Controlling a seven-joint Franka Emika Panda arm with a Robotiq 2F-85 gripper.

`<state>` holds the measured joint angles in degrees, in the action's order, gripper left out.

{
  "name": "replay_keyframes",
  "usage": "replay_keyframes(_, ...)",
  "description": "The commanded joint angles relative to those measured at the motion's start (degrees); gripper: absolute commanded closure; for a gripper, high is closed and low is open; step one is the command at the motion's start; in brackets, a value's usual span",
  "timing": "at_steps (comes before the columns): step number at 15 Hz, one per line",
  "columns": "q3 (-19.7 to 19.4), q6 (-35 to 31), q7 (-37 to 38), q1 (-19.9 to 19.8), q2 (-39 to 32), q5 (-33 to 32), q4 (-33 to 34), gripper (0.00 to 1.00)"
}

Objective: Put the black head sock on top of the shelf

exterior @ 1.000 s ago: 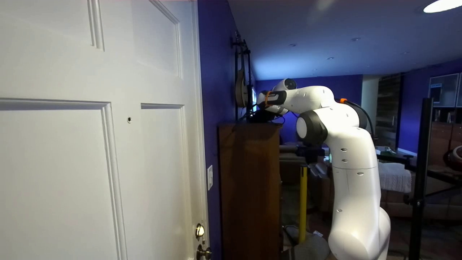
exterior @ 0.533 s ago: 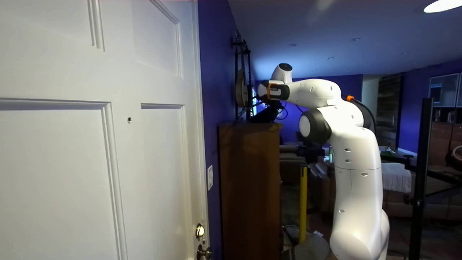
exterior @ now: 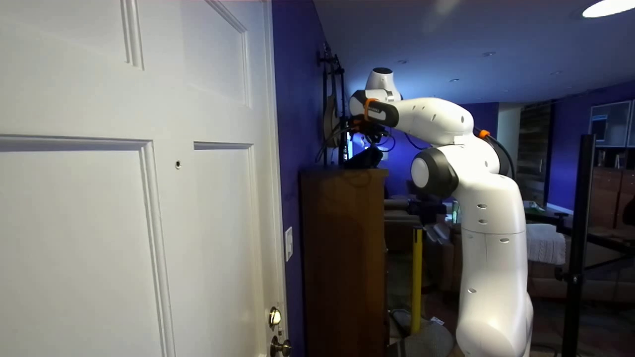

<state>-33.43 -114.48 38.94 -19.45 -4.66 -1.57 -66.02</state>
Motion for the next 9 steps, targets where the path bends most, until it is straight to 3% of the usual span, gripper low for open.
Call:
replay_keyframes(1,1.5,4.8,0.2,2.6,2.8,-4.4,0.9,0.0)
replay_keyframes(9,7.4,7.8,-0.6,8.9,10.2,-14.5,-3.1,0.0)
